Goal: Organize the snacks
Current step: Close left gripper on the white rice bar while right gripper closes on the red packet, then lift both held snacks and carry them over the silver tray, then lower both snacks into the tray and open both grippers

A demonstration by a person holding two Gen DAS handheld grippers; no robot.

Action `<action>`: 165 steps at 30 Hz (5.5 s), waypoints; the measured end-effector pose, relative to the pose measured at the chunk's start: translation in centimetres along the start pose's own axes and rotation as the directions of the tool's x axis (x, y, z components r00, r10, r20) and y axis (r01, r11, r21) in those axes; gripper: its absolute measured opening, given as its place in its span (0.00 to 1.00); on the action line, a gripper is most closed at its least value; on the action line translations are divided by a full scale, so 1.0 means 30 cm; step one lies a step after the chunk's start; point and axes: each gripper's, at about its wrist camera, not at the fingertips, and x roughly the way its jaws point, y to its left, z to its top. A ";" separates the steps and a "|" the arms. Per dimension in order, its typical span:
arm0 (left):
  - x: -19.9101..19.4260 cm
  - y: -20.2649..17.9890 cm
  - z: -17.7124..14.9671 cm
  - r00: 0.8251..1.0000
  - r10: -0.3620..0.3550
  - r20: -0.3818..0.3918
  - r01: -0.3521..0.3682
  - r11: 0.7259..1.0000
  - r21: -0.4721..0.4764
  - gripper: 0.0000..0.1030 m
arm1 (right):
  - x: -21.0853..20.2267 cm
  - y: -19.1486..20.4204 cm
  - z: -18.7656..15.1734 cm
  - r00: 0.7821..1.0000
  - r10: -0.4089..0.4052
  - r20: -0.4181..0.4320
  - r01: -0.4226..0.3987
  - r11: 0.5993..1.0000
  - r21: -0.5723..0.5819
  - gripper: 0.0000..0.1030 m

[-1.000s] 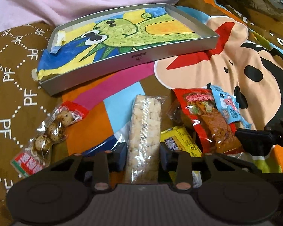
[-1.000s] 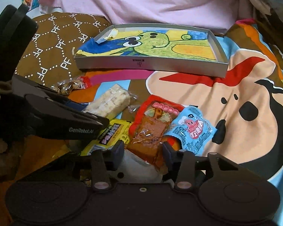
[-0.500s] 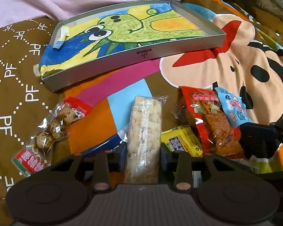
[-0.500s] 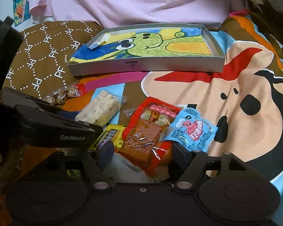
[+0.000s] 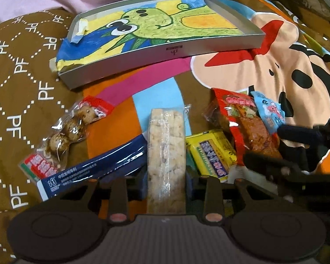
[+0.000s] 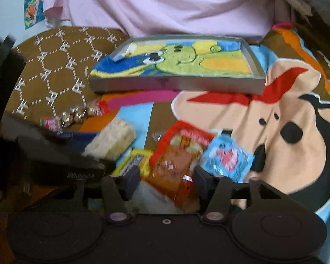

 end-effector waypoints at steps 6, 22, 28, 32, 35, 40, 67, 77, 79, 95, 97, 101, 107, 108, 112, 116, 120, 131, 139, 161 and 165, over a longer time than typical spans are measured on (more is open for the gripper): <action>0.013 0.022 -0.002 1.000 -0.008 -0.008 0.008 1.000 -0.014 0.35 | 0.062 -0.016 0.024 1.000 0.006 -0.020 -0.006 1.000 0.008 0.59; 0.017 0.013 -0.011 0.999 0.010 -0.036 -0.011 0.999 -0.039 0.35 | 0.066 -0.037 0.012 0.996 -0.016 -0.088 0.017 1.000 0.010 0.61; 0.008 0.010 -0.021 0.999 0.013 -0.040 -0.015 0.999 -0.045 0.35 | 0.032 -0.035 -0.004 0.994 -0.021 -0.103 0.021 1.000 0.003 0.61; 0.023 0.015 -0.009 0.999 0.012 -0.047 -0.014 0.999 -0.051 0.38 | 0.054 -0.062 -0.002 0.993 0.002 -0.119 0.007 0.997 0.071 0.67; 0.035 0.016 0.000 0.999 0.012 -0.048 -0.014 0.999 -0.052 0.38 | 0.060 -0.064 -0.006 0.994 0.002 -0.112 0.007 0.997 0.072 0.66; 0.028 0.010 -0.008 0.999 0.015 -0.044 -0.017 0.998 -0.056 0.35 | 0.056 -0.058 -0.017 0.993 0.002 -0.116 0.008 0.996 0.086 0.58; -0.127 -0.039 -0.086 0.998 0.055 -0.040 -0.059 0.993 -0.098 0.35 | -0.100 0.016 -0.073 0.997 -0.027 -0.077 0.022 0.998 -0.066 0.50; -0.227 -0.092 -0.119 0.996 0.086 -0.002 -0.086 0.990 -0.111 0.35 | -0.197 0.006 -0.106 1.000 -0.006 -0.026 0.003 0.996 -0.092 0.49; -0.244 -0.093 -0.121 0.996 0.094 0.009 -0.092 0.988 -0.121 0.35 | -0.203 0.008 -0.101 1.000 -0.003 -0.016 0.002 0.996 -0.094 0.49; -0.383 -0.131 0.003 0.969 0.205 0.141 -0.176 0.965 -0.197 0.35 | -0.278 -0.057 0.014 0.983 0.014 0.185 -0.008 0.999 -0.034 0.49; -0.373 -0.125 0.037 0.965 0.211 0.153 -0.179 0.963 -0.201 0.35 | -0.282 -0.068 0.036 0.977 0.001 0.213 0.008 0.999 -0.039 0.49; -0.350 -0.088 0.113 0.956 0.222 0.192 -0.175 0.956 -0.234 0.35 | -0.250 -0.105 0.096 0.969 -0.019 0.245 0.026 0.999 -0.026 0.49; -0.260 -0.015 0.276 0.940 0.231 0.251 -0.169 0.954 -0.248 0.35 | -0.122 -0.174 0.228 0.962 -0.024 0.271 0.029 1.000 -0.013 0.49; -0.240 -0.002 0.301 0.936 0.229 0.266 -0.164 0.956 -0.245 0.35 | -0.090 -0.187 0.258 0.961 -0.028 0.276 0.032 0.999 -0.012 0.49; -0.134 0.052 0.423 0.927 0.205 0.313 -0.139 0.965 -0.222 0.35 | 0.051 -0.233 0.389 0.954 -0.034 0.297 0.045 0.999 -0.030 0.49; -0.020 0.105 0.527 0.925 0.183 0.332 -0.110 0.968 -0.226 0.35 | 0.215 -0.266 0.517 0.954 -0.023 0.300 0.043 0.997 -0.062 0.49; 0.097 0.138 0.604 0.934 0.173 0.313 -0.109 0.971 -0.212 0.35 | 0.357 -0.284 0.585 0.961 -0.008 0.277 0.028 0.997 -0.068 0.49; 0.307 0.174 0.634 0.969 0.096 0.226 -0.054 0.981 -0.188 0.35 | 0.532 -0.308 0.559 0.985 -0.066 0.160 0.075 0.996 -0.053 0.50; 0.311 0.149 0.626 0.967 0.096 0.237 -0.055 0.984 -0.171 0.35 | 0.550 -0.328 0.534 0.987 -0.082 0.136 0.088 0.995 -0.038 0.51; 0.052 0.123 0.527 0.920 0.167 0.354 -0.109 0.978 -0.180 0.95 | 0.311 -0.351 0.481 0.966 -0.085 0.245 0.082 0.996 0.022 0.94; -0.042 0.096 0.487 0.905 0.175 0.387 -0.117 0.979 -0.168 0.99 | 0.199 -0.352 0.458 0.959 -0.079 0.274 0.072 0.997 0.033 0.97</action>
